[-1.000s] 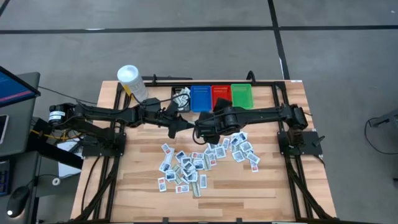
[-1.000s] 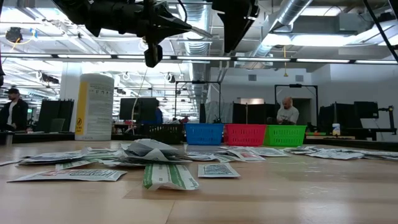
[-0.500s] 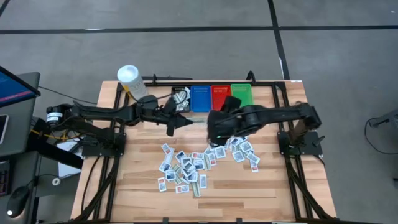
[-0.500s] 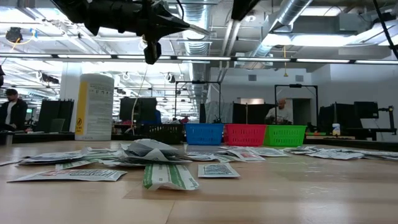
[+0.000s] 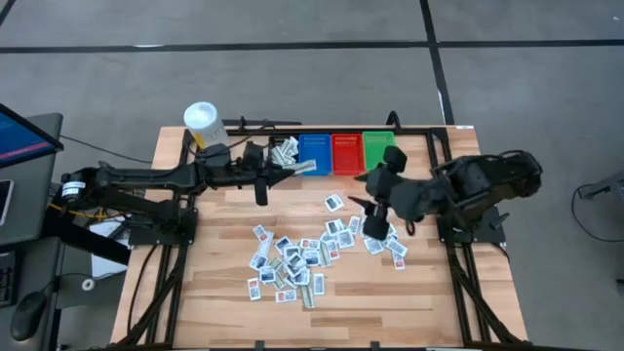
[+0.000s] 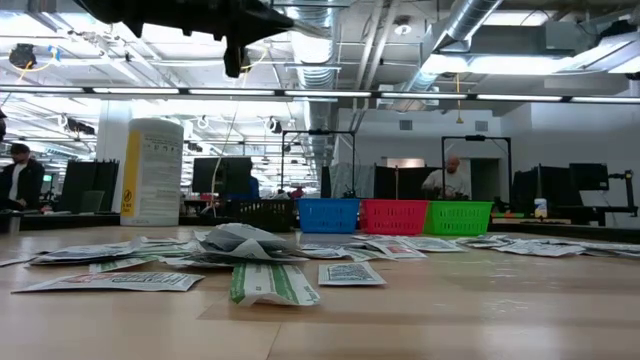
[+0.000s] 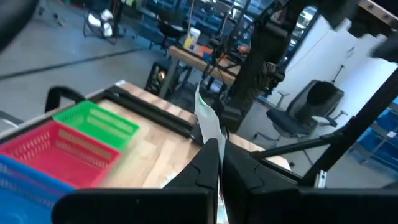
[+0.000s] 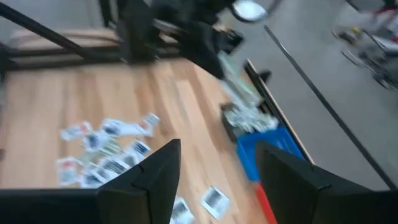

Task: Pick & Place First Aid Supplies
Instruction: Put the green bandage pack in the black bin

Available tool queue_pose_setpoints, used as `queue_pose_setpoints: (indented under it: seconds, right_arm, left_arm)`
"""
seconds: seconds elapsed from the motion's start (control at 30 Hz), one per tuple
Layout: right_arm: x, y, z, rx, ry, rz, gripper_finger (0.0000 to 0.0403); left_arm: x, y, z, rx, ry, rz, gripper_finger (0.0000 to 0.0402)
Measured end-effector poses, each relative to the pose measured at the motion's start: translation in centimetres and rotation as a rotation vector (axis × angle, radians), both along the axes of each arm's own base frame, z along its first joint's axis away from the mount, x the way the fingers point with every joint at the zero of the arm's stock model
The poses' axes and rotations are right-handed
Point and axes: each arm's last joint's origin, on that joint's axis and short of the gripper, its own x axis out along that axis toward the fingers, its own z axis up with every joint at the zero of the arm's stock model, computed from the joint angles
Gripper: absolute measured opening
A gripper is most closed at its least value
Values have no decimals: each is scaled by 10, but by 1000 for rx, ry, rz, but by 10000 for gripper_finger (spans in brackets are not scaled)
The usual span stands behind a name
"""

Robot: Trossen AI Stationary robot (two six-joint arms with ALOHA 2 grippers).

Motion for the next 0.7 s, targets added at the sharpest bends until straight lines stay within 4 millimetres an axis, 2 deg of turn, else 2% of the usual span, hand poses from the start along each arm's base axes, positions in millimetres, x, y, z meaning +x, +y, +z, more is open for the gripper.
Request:
queue_pose_setpoints:
  seconds: [0.13, 0.33, 0.57, 0.7]
  right_arm:
    - [2, 16, 5, -17, -59, 88, 200]
    - [15, 38, 10, -33, -129, 316, 200]
    - [9, 37, 9, -69, -72, 386, 200]
    - [-10, 32, 19, -65, -87, 400, 200]
  left_arm:
    - [-4, 0, 5, 46, -16, 19, 7]
    - [-5, 0, 7, 57, -24, 20, 7]
    - [-5, 0, 7, 57, -24, 20, 7]
    - [-5, 0, 7, 57, -24, 20, 9]
